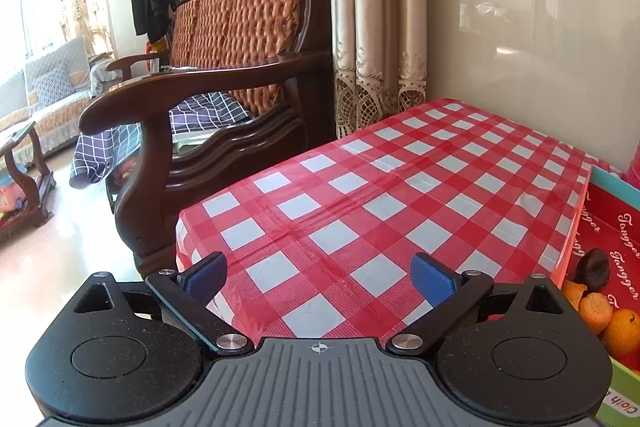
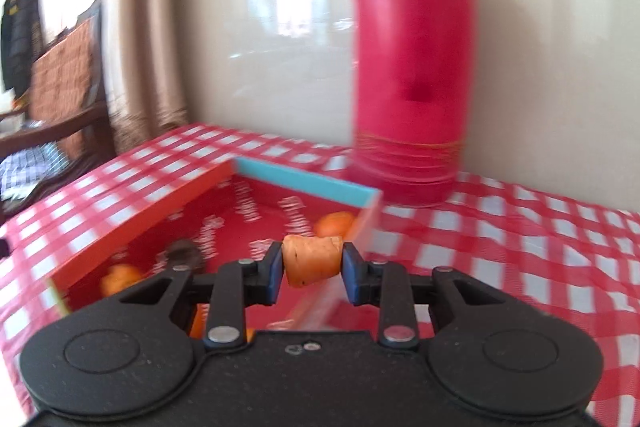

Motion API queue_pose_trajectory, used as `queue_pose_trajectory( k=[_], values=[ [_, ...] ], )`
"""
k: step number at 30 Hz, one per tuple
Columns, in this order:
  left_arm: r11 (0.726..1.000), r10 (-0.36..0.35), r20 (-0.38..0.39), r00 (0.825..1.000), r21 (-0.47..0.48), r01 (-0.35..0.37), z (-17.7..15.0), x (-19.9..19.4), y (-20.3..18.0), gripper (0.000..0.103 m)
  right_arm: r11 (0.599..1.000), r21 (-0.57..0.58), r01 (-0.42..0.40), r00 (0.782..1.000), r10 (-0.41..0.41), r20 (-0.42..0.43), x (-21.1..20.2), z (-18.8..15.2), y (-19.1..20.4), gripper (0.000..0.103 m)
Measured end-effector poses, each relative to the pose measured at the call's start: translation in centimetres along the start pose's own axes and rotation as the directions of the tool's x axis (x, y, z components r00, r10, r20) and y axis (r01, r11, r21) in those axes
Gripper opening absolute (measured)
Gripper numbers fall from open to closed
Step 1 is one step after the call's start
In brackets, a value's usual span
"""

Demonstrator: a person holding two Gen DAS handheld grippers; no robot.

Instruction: Organize fruits

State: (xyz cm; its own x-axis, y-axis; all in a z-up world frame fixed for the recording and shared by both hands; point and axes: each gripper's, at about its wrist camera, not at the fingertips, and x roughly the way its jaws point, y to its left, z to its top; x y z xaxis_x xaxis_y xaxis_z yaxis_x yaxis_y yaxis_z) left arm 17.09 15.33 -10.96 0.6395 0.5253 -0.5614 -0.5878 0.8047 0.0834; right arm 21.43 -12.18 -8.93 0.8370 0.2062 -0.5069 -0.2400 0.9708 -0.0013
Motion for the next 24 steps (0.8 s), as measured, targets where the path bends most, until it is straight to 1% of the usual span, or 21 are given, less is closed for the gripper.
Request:
queue_pose_trajectory(
  k=[6,10,12,14,18,19,20,21,24],
  values=[
    [1.000,-0.006,-0.003,1.000,0.031,0.006,-0.2,0.1,-0.3,0.098,0.999,-0.034,-0.038,0.997,0.036,-0.063,1.7,-0.3,2.8,0.023],
    [0.999,-0.017,-0.003,1.000,0.045,0.018,-0.3,0.0,-0.5,0.098,0.998,-0.052,-0.034,0.997,0.030,-0.070,1.4,-0.6,3.4,0.028],
    [0.998,-0.024,-0.003,1.000,0.052,0.024,-0.4,-0.1,-0.7,0.098,0.998,-0.051,-0.029,0.997,0.026,-0.074,1.6,-0.6,3.5,0.034],
    [0.998,-0.032,-0.001,0.999,0.056,0.032,-0.3,-0.3,-1.0,0.098,0.999,-0.038,-0.027,0.997,0.024,-0.076,1.4,-0.6,3.4,0.053],
    [0.995,-0.066,0.004,0.998,0.078,0.066,-0.3,-0.9,-1.9,0.098,1.000,-0.026,0.004,0.999,-0.005,-0.040,-0.3,-0.4,3.4,0.067],
    [0.993,-0.075,0.011,0.997,0.087,0.073,-0.3,-1.2,-2.3,0.098,1.000,-0.019,0.017,0.999,-0.018,-0.029,-1.0,-0.4,3.4,0.072],
    [0.993,-0.080,0.020,0.997,0.094,0.078,-0.3,-1.6,-2.7,0.098,0.999,-0.009,0.031,0.999,-0.031,-0.022,-1.8,-0.4,3.2,0.076],
    [0.991,-0.091,0.029,0.995,0.097,0.088,-0.2,-2.0,-3.0,0.098,0.999,0.003,0.044,0.999,-0.044,-0.021,-2.6,-0.5,3.1,0.077],
    [0.981,-0.163,0.042,0.986,0.115,0.157,-0.3,-3.8,-3.9,0.098,0.994,0.059,0.091,0.996,-0.090,-0.022,-5.6,-0.8,2.3,0.086]
  ],
)
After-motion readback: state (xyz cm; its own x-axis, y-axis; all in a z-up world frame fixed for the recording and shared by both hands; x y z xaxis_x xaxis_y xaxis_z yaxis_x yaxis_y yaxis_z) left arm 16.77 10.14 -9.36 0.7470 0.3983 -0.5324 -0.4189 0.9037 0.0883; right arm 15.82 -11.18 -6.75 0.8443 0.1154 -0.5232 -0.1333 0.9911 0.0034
